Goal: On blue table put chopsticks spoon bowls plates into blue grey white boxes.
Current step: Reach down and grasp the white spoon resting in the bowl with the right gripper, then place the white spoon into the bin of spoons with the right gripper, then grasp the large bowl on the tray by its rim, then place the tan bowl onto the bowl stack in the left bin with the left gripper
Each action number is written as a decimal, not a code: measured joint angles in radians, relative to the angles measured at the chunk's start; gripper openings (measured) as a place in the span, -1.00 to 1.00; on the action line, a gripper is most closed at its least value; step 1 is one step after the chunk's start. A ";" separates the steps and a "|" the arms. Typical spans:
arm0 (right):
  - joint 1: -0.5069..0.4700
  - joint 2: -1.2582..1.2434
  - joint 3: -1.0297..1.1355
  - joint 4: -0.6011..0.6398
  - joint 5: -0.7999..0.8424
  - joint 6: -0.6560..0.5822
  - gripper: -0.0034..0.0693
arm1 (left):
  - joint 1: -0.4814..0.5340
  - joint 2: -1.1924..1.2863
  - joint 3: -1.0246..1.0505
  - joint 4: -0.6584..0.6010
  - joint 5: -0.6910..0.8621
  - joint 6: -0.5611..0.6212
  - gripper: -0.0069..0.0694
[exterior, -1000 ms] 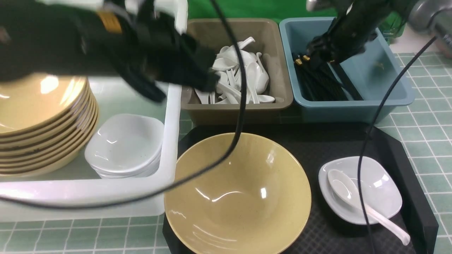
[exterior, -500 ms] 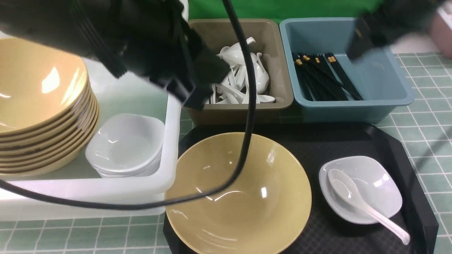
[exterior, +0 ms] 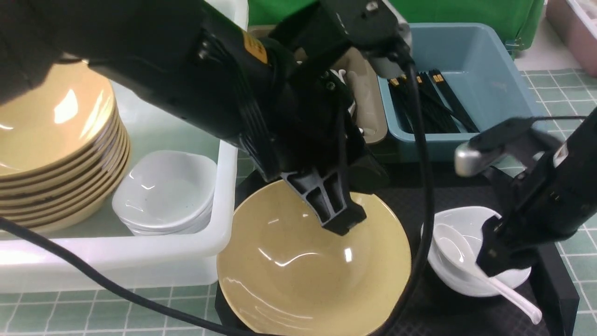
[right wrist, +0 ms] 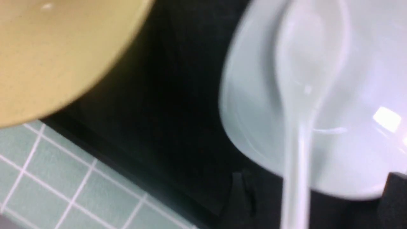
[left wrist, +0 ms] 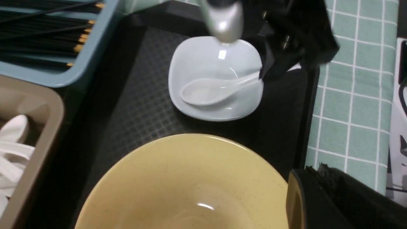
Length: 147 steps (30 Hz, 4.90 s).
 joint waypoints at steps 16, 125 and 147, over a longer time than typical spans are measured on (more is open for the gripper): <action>0.065 0.185 0.018 -0.124 -0.170 0.085 0.52 | 0.000 0.000 0.000 0.262 0.082 -0.173 -0.85; 0.051 -0.190 -0.467 0.074 0.215 -0.168 -0.80 | 0.181 0.616 -0.260 0.358 0.123 -0.256 -0.05; 0.292 -0.196 -0.573 0.034 0.218 -0.213 -0.79 | 0.297 0.295 -0.268 0.051 0.244 -0.325 -0.80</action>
